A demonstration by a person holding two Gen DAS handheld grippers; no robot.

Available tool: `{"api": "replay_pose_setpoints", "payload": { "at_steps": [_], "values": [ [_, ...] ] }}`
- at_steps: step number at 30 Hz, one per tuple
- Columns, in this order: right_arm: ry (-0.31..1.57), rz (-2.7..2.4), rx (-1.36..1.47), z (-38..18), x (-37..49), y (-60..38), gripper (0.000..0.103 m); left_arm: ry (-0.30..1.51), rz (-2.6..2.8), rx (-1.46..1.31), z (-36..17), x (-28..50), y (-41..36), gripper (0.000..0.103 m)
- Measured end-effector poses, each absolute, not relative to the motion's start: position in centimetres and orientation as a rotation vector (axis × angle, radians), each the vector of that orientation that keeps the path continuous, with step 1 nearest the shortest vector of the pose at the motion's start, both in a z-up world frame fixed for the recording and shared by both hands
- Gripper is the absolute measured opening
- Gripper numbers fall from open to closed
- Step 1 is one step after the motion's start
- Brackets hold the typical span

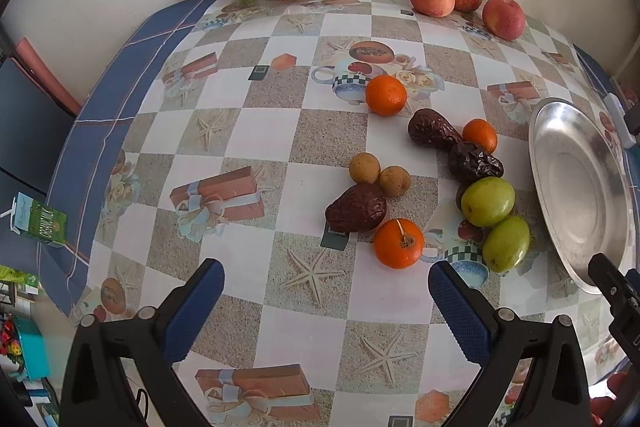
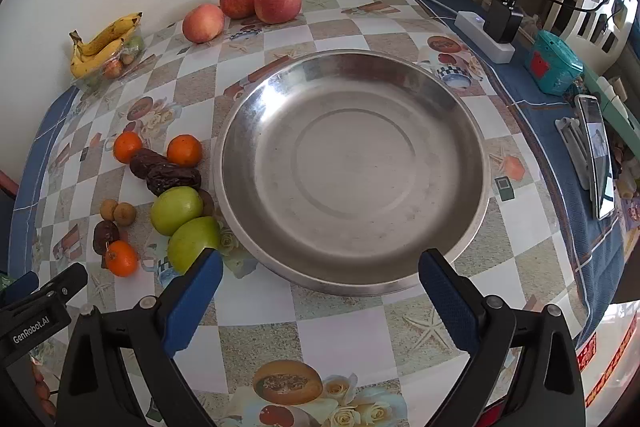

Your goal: Organize fruits

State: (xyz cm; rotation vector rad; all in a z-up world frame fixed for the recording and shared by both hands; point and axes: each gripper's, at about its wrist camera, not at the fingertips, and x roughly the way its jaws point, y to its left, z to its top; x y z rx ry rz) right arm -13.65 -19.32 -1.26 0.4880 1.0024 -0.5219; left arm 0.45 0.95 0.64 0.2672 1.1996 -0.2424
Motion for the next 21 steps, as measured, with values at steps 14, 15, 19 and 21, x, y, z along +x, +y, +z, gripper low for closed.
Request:
{"api": "replay_pose_setpoints", "payload": {
  "at_steps": [14, 15, 19, 21],
  "values": [
    [1.001, -0.505, 0.495, -1.3, -13.59, -19.18, 0.098, 1.202, -0.235, 0.255, 0.62, 0.57, 1.35, 0.103],
    [1.002, -0.504, 0.494, -1.28, -13.56, -19.16, 0.098, 1.202, -0.234, 0.254, 0.61, 0.57, 1.36, 0.103],
    [1.003, -0.504, 0.495, -1.26, -13.51, -19.17, 0.098, 1.202, -0.234, 0.254, 0.63, 0.62, 1.42, 0.103],
    [1.004, -0.504, 0.495, -1.27, -13.51, -19.17, 0.098, 1.203, -0.235, 0.254, 0.62, 0.62, 1.45, 0.103]
  ]
}}
